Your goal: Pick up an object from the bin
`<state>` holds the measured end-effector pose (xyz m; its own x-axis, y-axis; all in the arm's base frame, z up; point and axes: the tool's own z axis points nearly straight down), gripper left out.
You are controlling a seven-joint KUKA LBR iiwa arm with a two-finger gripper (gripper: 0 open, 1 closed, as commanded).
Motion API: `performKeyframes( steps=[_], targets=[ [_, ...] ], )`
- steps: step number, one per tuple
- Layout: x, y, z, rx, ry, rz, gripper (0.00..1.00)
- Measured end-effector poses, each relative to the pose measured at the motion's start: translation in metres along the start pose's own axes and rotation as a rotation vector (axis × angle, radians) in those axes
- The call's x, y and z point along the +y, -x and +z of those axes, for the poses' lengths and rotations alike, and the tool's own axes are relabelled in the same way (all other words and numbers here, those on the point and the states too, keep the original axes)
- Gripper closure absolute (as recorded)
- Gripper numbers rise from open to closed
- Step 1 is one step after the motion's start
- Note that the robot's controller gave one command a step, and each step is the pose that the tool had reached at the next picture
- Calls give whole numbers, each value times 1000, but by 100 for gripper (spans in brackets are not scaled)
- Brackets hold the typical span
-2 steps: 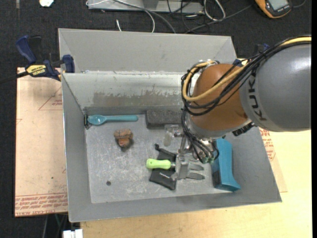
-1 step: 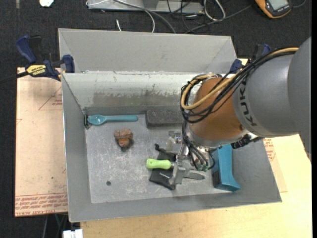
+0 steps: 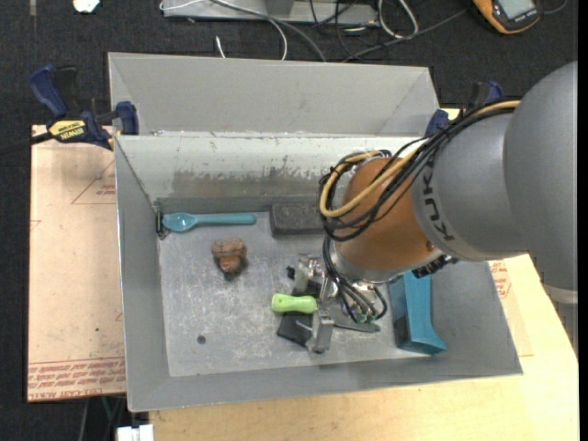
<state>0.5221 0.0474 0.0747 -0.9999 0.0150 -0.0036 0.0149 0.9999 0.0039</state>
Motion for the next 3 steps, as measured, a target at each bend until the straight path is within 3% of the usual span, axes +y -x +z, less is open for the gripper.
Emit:
performKeyframes(
  steps=[1, 2, 3],
  targets=[
    [4, 6, 13, -25, 2, -22, 100],
    [4, 4, 10, -24, 2, -27, 100],
    [19, 2, 9, -23, -6, -272, 100]
  ],
)
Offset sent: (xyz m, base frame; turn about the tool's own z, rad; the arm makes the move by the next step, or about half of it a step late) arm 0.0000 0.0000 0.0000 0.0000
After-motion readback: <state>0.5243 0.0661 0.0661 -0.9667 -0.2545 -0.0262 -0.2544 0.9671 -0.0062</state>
